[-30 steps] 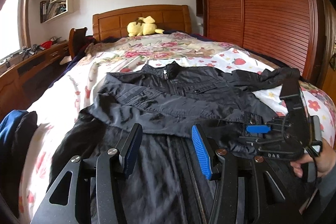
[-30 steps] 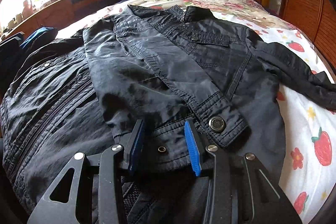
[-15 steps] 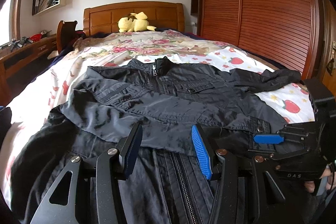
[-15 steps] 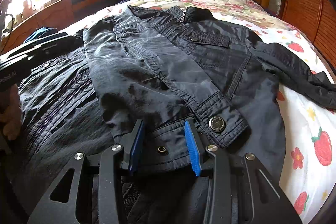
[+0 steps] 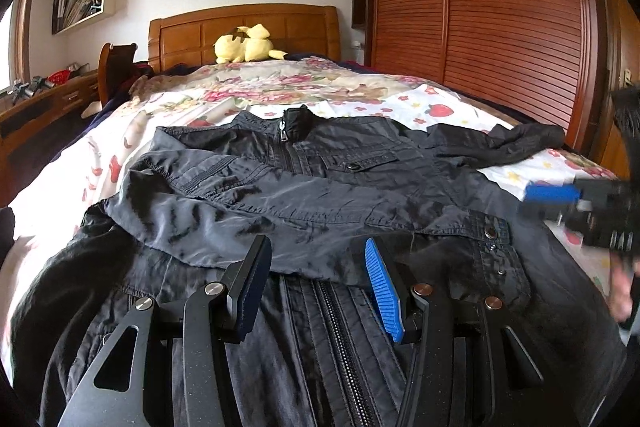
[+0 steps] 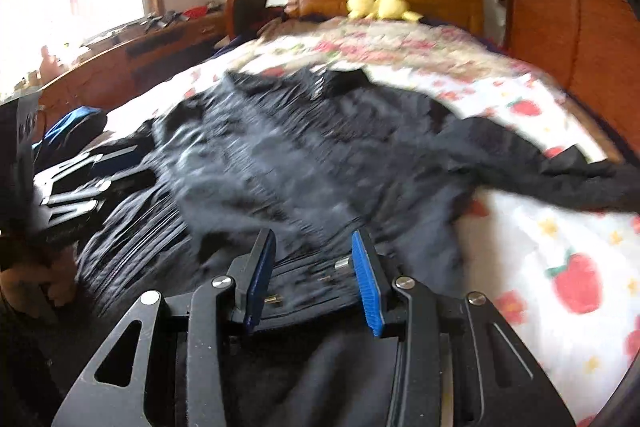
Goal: Fold large clothes
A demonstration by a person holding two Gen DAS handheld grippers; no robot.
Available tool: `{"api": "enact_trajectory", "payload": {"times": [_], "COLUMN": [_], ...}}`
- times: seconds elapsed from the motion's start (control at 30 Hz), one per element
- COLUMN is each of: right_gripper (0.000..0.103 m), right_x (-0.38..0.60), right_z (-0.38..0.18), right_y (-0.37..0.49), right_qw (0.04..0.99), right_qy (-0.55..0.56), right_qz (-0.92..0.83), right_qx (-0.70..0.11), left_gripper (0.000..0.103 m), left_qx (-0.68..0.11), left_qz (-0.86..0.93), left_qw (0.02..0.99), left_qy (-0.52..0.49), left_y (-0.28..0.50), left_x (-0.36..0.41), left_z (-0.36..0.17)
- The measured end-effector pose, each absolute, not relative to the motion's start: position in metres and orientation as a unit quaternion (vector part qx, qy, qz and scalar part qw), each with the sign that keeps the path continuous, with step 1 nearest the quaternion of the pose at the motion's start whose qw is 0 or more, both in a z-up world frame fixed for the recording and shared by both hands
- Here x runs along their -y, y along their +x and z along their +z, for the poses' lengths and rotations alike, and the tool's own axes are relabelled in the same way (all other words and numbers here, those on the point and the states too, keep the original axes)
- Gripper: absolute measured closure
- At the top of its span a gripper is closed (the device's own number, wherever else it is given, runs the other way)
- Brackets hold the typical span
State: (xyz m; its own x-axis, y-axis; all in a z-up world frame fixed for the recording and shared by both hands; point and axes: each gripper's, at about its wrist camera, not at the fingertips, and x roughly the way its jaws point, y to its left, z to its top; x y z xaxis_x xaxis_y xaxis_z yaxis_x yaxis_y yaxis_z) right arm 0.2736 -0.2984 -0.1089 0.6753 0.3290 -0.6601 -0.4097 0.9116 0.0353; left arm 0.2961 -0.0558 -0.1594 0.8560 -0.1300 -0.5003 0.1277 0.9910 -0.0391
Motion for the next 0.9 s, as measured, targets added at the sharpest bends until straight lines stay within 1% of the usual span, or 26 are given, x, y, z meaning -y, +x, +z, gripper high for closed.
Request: {"api": "enact_trajectory", "payload": {"times": [0.03,0.07,0.1,0.23,0.53,0.73,0.9], "right_gripper": [0.036,0.028,0.023,0.023,0.023,0.023,0.023], "right_x": [0.305,0.318,0.327,0.365,0.465,0.526,0.557], "right_z": [-0.105,-0.099,-0.096,-0.086,-0.1,-0.116,-0.12], "right_y": [0.276,0.281,0.286,0.314,0.387,0.424,0.441], "right_qw": [0.918,0.923,0.925,0.933,0.92,0.907,0.898], "right_qy": [-0.06,-0.059,-0.056,-0.056,-0.043,0.024,0.067], "right_qz": [0.191,0.174,0.161,0.115,0.007,-0.051,-0.084], "right_qx": [-0.343,-0.339,-0.339,-0.337,-0.39,-0.416,-0.426], "left_gripper": [0.052,0.052,0.052,0.052,0.051,0.051,0.051], "left_qx": [-0.258,-0.257,-0.256,-0.252,-0.252,-0.252,-0.254], "left_qz": [-0.067,-0.068,-0.067,-0.066,-0.066,-0.066,-0.067], "left_qw": [0.964,0.964,0.964,0.966,0.965,0.965,0.965], "left_qy": [-0.001,0.0,0.0,0.0,0.005,0.004,0.004], "left_y": [0.296,0.295,0.294,0.292,0.293,0.293,0.294], "left_x": [0.056,0.056,0.057,0.058,0.061,0.061,0.062], "left_z": [-0.159,-0.159,-0.159,-0.159,-0.16,-0.16,-0.16]}}
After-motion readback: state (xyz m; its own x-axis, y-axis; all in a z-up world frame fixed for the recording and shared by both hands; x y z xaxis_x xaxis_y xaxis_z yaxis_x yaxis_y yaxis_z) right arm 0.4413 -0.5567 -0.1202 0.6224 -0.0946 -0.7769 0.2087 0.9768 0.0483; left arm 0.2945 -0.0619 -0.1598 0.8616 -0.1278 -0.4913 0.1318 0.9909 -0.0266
